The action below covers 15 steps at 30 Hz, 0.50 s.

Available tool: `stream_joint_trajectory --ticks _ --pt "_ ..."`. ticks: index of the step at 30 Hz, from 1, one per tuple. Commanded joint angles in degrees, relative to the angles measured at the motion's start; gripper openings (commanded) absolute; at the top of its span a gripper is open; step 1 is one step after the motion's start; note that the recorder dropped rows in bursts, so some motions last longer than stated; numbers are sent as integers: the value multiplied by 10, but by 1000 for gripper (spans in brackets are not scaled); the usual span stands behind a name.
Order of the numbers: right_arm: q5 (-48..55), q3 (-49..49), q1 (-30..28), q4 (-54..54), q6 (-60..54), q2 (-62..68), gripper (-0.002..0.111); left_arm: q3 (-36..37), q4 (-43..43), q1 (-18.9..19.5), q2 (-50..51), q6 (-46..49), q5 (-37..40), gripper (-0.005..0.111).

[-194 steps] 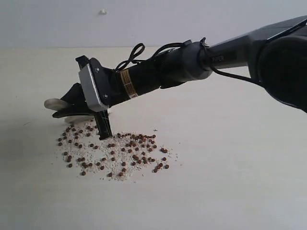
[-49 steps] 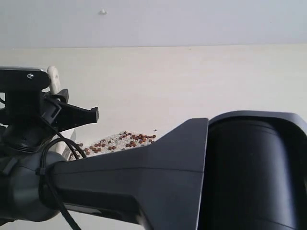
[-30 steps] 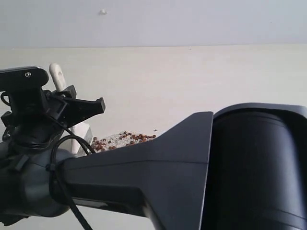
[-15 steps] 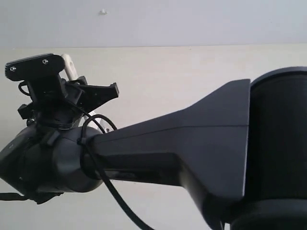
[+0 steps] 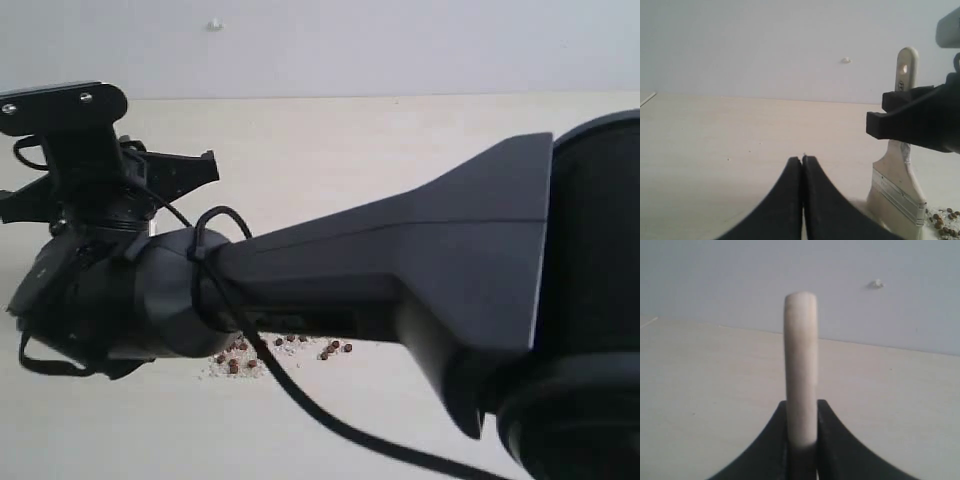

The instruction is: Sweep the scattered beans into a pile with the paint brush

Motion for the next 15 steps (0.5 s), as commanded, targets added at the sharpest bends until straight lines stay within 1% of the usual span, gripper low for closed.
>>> stream_joint_trajectory --ticks 1,5,9,15 --pt "2 1 -36 37 -9 8 0 0 -3 1 -4 1 -2 0" --pt "19 1 -48 85 -42 8 0 0 -3 1 -4 1 -2 0" --pt "64 1 -51 93 -66 6 0 0 -3 1 -4 1 -2 0" --pt "30 1 -51 98 -65 -9 0 0 -3 1 -4 1 -2 0"
